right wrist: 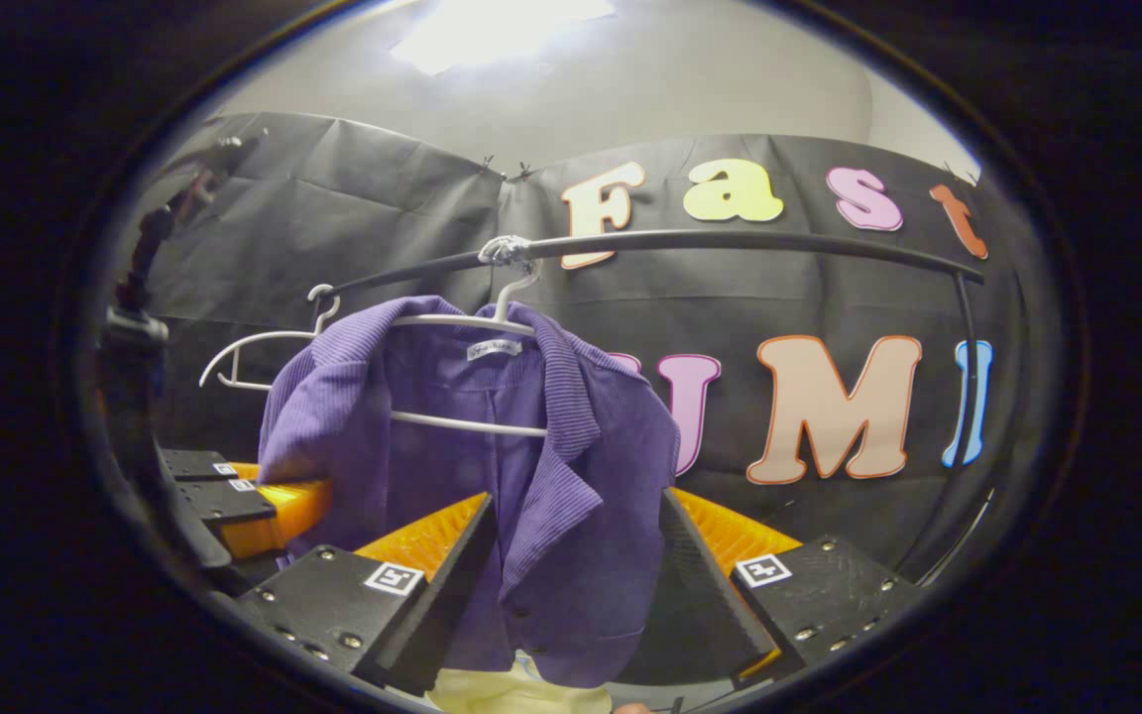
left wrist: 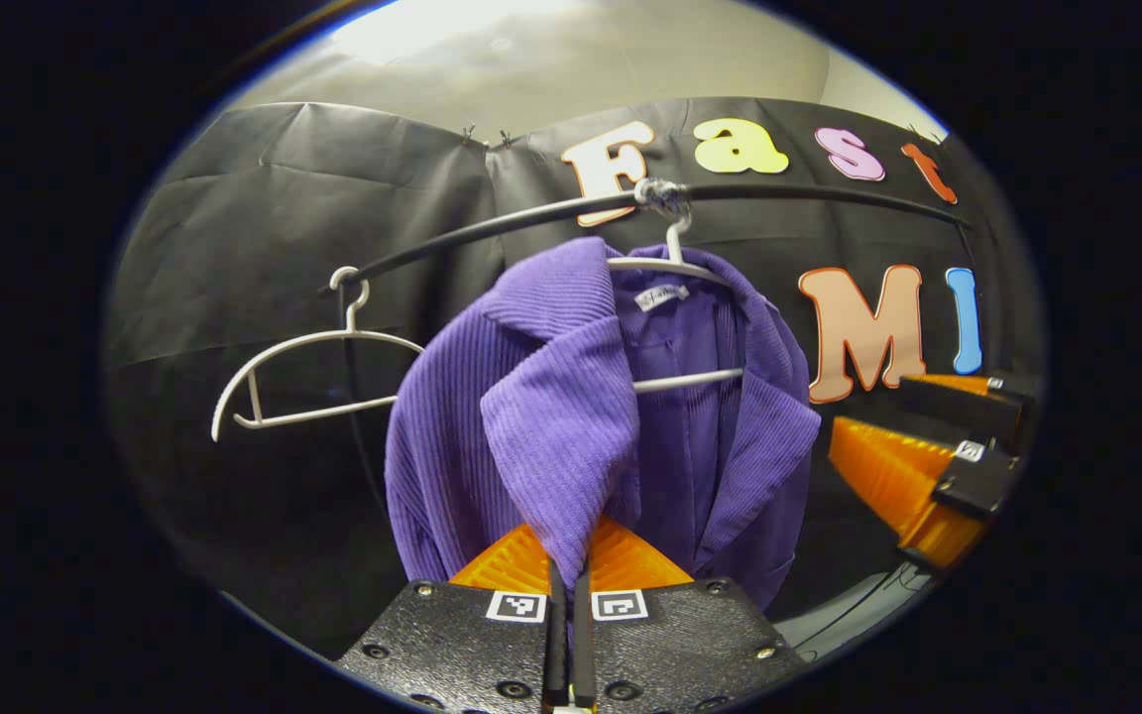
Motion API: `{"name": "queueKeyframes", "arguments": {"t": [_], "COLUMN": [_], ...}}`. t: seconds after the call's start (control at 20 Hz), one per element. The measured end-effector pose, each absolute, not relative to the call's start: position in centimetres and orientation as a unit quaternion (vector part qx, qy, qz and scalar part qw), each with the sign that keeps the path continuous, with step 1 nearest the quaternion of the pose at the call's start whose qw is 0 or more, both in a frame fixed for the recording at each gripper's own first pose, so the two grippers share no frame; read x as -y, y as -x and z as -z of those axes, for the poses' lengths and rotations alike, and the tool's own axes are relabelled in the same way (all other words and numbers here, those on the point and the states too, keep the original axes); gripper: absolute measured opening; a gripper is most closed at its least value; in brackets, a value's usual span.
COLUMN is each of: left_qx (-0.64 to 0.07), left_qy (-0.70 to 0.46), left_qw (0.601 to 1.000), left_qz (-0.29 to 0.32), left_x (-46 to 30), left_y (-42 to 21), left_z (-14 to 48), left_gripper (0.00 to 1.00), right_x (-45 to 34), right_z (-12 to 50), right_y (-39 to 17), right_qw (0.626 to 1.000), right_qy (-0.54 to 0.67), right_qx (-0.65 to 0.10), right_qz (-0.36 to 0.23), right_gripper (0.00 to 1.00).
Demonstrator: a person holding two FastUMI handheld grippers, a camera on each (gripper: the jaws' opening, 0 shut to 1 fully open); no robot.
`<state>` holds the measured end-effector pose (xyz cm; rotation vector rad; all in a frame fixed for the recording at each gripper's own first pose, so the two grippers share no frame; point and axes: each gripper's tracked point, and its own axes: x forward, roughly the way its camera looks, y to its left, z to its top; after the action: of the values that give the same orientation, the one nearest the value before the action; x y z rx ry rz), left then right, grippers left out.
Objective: Grasp the clothes on the hanger with both hands and then place them into the laundry hamper below.
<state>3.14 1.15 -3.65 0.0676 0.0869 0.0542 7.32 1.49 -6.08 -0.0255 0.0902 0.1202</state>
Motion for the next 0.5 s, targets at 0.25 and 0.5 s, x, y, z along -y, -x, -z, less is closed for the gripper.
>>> {"name": "queueKeyframes", "arguments": {"t": [0.25,0.5], "left_qx": [-0.012,0.015], "left_qy": [-0.024,-0.029], "left_qw": [0.998,0.995], "left_qz": [-0.06,-0.098], "left_x": [-3.4,-5.7], "left_y": [-2.4,-1.7], "left_z": [0.0,-2.9], "left_gripper": [0.03,0.05], "right_x": [-2.5,-3.3], "right_z": [7.3,8.8], "right_y": [-9.9,-12.5], "right_qw": [0.996,0.995], "right_qy": [0.007,-0.003], "right_qx": [-0.048,-0.056], "right_qz": [-0.077,-0.085], "right_gripper": [0.98,0.99]}}
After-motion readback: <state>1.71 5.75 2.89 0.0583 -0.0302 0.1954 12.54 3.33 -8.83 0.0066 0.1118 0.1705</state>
